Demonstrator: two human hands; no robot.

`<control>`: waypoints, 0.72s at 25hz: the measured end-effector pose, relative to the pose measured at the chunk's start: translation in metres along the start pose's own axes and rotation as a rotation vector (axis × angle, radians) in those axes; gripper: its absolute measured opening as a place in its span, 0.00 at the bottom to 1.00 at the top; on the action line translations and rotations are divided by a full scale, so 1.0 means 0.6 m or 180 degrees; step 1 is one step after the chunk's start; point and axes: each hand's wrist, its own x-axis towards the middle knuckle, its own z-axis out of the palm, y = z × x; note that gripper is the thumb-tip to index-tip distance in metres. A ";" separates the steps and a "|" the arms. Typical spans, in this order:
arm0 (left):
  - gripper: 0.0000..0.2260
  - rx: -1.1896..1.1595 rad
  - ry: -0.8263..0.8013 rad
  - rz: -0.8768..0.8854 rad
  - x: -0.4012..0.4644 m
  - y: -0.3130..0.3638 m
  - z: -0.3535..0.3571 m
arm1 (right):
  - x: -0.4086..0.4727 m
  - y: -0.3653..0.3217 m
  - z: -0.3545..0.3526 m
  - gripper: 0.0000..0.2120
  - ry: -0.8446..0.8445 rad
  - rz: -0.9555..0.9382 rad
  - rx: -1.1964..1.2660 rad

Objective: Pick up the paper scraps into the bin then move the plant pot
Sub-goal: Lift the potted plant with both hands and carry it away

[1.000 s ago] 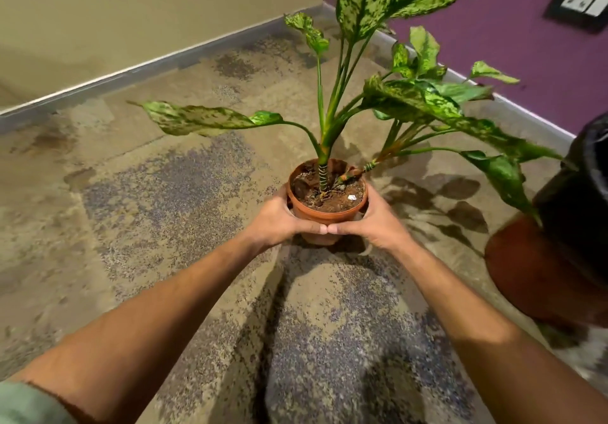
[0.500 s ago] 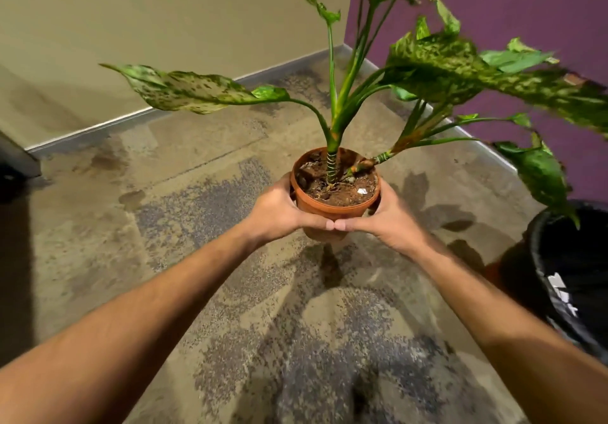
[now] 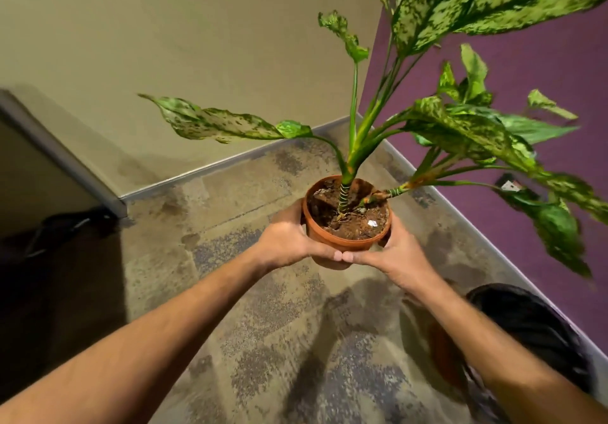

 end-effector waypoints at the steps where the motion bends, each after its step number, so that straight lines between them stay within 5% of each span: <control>1: 0.47 0.0109 0.0001 0.0049 -0.007 0.049 -0.018 | -0.006 -0.044 -0.018 0.50 0.0013 -0.0011 -0.0034; 8: 0.44 0.0179 0.0039 -0.0147 -0.056 0.318 -0.118 | -0.060 -0.328 -0.132 0.51 -0.0145 0.0098 0.0021; 13: 0.40 0.0032 -0.0203 -0.0265 -0.078 0.454 -0.167 | -0.104 -0.503 -0.196 0.25 -0.0446 0.0198 0.0573; 18: 0.42 0.0321 -0.0043 -0.0085 -0.101 0.559 -0.218 | -0.131 -0.572 -0.234 0.27 -0.0236 0.0139 0.0432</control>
